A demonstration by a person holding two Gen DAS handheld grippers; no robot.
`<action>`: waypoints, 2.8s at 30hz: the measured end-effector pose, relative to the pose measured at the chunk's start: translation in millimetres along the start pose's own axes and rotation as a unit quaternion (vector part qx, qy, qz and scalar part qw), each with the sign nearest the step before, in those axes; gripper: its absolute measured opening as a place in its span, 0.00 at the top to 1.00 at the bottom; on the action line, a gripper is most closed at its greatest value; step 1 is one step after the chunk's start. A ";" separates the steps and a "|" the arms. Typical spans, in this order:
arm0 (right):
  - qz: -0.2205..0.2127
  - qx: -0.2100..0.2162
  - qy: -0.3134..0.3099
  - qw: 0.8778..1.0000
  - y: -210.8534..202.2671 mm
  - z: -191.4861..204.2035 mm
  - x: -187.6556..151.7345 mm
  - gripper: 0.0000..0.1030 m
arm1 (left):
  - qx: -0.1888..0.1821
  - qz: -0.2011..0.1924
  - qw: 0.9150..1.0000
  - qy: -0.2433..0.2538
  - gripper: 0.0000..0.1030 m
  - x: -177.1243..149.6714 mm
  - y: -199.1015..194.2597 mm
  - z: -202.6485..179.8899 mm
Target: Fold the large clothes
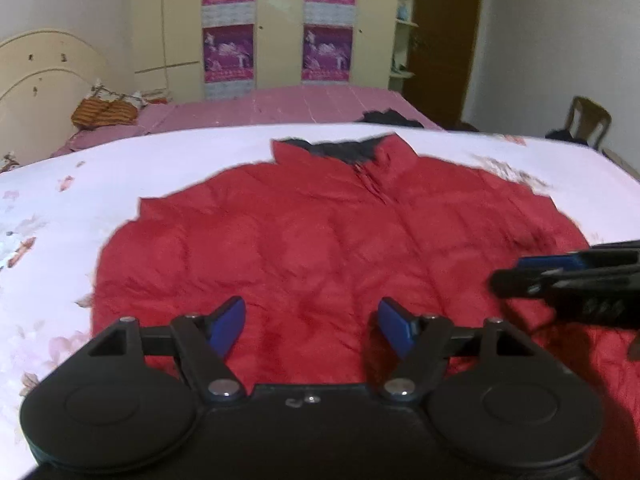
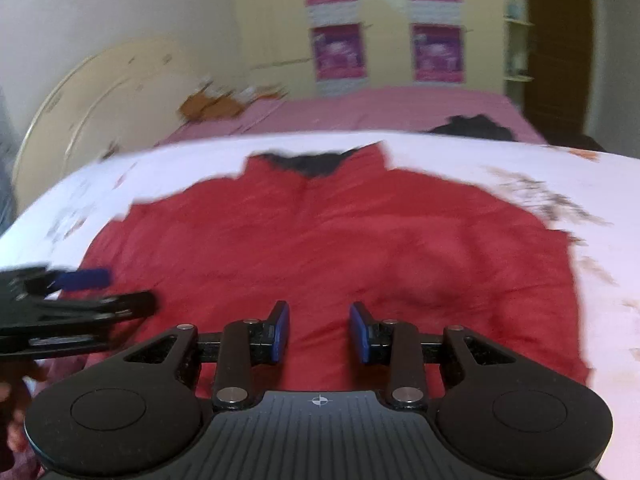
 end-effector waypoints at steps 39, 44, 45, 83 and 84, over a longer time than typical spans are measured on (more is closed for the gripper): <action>0.029 -0.004 0.228 0.973 -245.5 -141.0 -193.3 0.33 | -0.073 0.061 0.971 -0.219 0.42 -198.8 -194.4 74.8; 0.036 0.041 0.267 0.962 -269.7 -141.6 -228.2 0.54 | -0.106 0.058 0.953 -0.278 0.48 -223.1 -216.1 67.1; 0.033 0.053 0.276 0.959 -273.6 -141.0 -230.8 0.54 | -0.122 0.061 0.947 -0.290 0.48 -228.3 -218.7 64.3; -0.113 0.149 0.273 0.944 -180.0 -159.5 45.5 0.93 | -0.197 -0.095 0.923 -0.316 0.94 30.3 -94.5 116.9; -0.111 0.147 0.277 0.943 -166.9 -164.2 55.9 0.93 | -0.194 -0.091 0.924 -0.315 0.94 40.0 -80.6 120.1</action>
Point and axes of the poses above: each gripper's, at about its wrist camera, not at the fingertips, and y roughly the way its jaws point, z to its left, x to its top, the point moved 9 cm from there along y, roughly the way its jaws point, and after that the axes turned 1 degree about z, right-handed, at the moved point
